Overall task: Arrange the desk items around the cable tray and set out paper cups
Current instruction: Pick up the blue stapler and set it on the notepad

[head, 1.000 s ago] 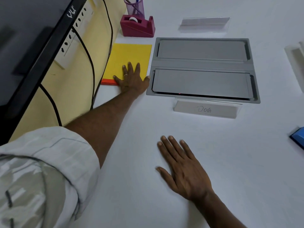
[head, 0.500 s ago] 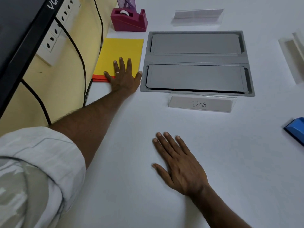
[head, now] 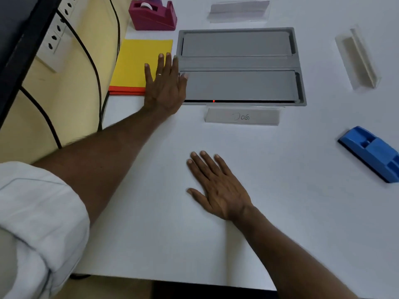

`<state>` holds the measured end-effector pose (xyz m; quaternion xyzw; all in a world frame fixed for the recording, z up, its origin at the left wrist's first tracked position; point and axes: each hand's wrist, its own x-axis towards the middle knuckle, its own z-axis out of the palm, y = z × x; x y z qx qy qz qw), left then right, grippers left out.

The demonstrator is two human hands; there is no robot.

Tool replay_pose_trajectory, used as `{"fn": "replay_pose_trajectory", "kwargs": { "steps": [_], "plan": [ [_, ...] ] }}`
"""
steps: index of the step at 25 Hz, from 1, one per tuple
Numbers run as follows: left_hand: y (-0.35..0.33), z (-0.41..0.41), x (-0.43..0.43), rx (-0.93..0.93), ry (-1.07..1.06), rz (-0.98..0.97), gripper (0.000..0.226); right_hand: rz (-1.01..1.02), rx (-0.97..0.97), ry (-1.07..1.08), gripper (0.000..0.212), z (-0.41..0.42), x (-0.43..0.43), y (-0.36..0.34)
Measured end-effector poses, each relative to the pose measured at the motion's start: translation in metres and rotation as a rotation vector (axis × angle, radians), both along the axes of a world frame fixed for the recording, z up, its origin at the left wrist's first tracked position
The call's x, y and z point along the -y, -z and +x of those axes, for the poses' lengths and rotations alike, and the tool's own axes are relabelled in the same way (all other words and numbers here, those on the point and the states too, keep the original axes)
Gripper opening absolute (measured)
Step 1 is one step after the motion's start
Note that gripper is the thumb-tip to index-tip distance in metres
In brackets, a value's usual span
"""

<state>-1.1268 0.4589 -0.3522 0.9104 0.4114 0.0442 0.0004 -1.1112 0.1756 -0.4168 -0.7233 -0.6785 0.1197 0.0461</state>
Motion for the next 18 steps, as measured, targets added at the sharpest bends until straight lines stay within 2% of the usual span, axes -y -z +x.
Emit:
{"fn": "replay_pose_trajectory", "kwargs": {
  "steps": [2,4,8,11,13,15,18],
  "plan": [
    [-0.017,0.012,0.034,0.063,0.155,0.054,0.066,-0.054,0.012,-0.061,0.074,0.005,-0.001,-0.005],
    [-0.029,0.027,0.069,0.113,0.266,0.011,0.066,-0.08,0.046,-0.13,0.078,0.024,0.006,-0.014],
    [-0.033,0.06,0.137,0.084,0.444,-0.048,0.065,-0.029,0.196,-0.034,0.076,0.107,0.065,-0.042],
    [-0.026,0.087,0.186,0.038,0.572,-0.095,0.065,-0.055,0.265,0.167,0.075,0.184,0.136,-0.063],
    [-0.019,0.108,0.22,-0.006,0.671,-0.152,0.067,-0.044,0.235,0.381,0.074,0.225,0.176,-0.075],
    [-0.013,0.132,0.252,-0.057,0.739,-0.257,0.066,-0.048,0.154,0.582,0.073,0.252,0.208,-0.079],
    [-0.006,0.17,0.288,-0.15,0.762,-0.362,0.069,-0.064,-0.064,0.749,0.072,0.266,0.231,-0.07]
  ]
}}
